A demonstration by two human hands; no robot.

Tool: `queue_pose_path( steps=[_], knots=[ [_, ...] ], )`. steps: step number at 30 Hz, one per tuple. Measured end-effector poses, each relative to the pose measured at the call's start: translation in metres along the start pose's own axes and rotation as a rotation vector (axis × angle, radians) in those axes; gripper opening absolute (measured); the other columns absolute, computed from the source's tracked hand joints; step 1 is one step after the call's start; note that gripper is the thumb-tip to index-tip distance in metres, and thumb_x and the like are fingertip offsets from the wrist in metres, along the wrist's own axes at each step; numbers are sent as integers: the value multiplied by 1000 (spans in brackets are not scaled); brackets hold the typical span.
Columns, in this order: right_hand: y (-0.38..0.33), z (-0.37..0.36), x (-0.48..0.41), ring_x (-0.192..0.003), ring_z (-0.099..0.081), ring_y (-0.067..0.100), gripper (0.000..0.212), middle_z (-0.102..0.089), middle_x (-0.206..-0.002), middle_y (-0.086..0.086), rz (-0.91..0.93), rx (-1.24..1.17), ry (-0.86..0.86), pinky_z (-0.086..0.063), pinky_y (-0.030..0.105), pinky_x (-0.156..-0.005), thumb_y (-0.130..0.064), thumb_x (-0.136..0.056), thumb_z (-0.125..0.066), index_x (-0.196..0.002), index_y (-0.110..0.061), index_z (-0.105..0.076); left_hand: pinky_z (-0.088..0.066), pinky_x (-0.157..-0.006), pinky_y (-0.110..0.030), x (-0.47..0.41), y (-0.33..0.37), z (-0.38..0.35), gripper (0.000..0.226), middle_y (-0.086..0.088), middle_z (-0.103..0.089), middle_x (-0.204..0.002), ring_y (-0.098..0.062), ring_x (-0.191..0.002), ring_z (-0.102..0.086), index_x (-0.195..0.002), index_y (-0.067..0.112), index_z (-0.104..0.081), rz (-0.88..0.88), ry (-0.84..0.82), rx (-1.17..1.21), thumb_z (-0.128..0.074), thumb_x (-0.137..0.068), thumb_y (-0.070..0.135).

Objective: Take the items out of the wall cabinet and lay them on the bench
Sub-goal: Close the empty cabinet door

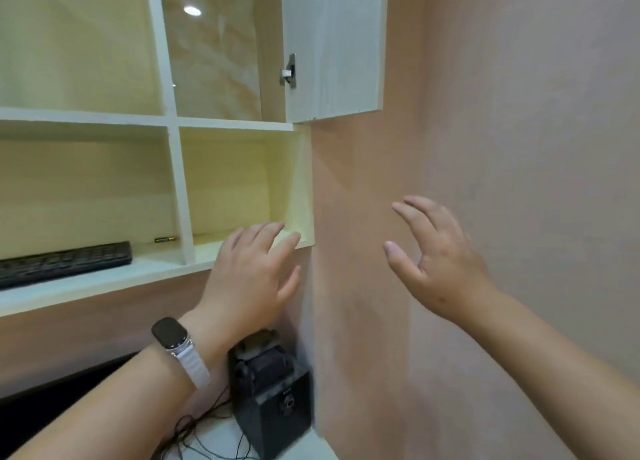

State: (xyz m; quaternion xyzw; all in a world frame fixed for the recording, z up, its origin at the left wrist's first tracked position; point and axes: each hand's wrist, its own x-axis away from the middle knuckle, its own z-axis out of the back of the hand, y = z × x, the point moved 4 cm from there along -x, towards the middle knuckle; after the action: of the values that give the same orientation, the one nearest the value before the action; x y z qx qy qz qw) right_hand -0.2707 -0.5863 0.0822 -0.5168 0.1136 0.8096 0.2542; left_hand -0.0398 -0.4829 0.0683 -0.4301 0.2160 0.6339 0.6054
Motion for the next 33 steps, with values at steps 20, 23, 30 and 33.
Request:
queue_pose_path(
  steps=[20,23,30,33],
  knots=[
    [85,-48,-219,-138,-37,36,60,-38,-150,19,386,-169,420,-36,51,-109,-37,-91,-52,-140,-4,-44,-33,-106,-51,-174,-132,-61,62,-18,-48,-142,-34,-130,-42,-136,12,-51,147,63,-429,-47,-80,39],
    [91,-55,-232,-137,-39,37,59,-41,-148,21,447,-198,434,-36,50,-109,-36,-90,-53,-137,0,-47,-29,-109,-52,-177,-142,-67,66,-17,-41,-148,-33,-137,-36,-141,13,-45,189,29,-497,-44,-81,41],
    [86,-65,-240,-139,-37,38,61,-37,-149,24,593,-232,481,-35,48,-110,-35,-91,-54,-140,0,-43,-23,-113,-55,-167,-153,-74,73,-21,-29,-153,-39,-141,-27,-146,8,-38,154,24,-612,-44,-81,41],
    [72,-65,-244,-138,-37,40,59,-36,-149,24,686,-241,494,-36,53,-109,-36,-94,-52,-140,0,-44,-26,-112,-55,-158,-164,-69,73,-23,-34,-144,-42,-133,-33,-145,6,-40,137,57,-622,-48,-81,39]
  ],
)
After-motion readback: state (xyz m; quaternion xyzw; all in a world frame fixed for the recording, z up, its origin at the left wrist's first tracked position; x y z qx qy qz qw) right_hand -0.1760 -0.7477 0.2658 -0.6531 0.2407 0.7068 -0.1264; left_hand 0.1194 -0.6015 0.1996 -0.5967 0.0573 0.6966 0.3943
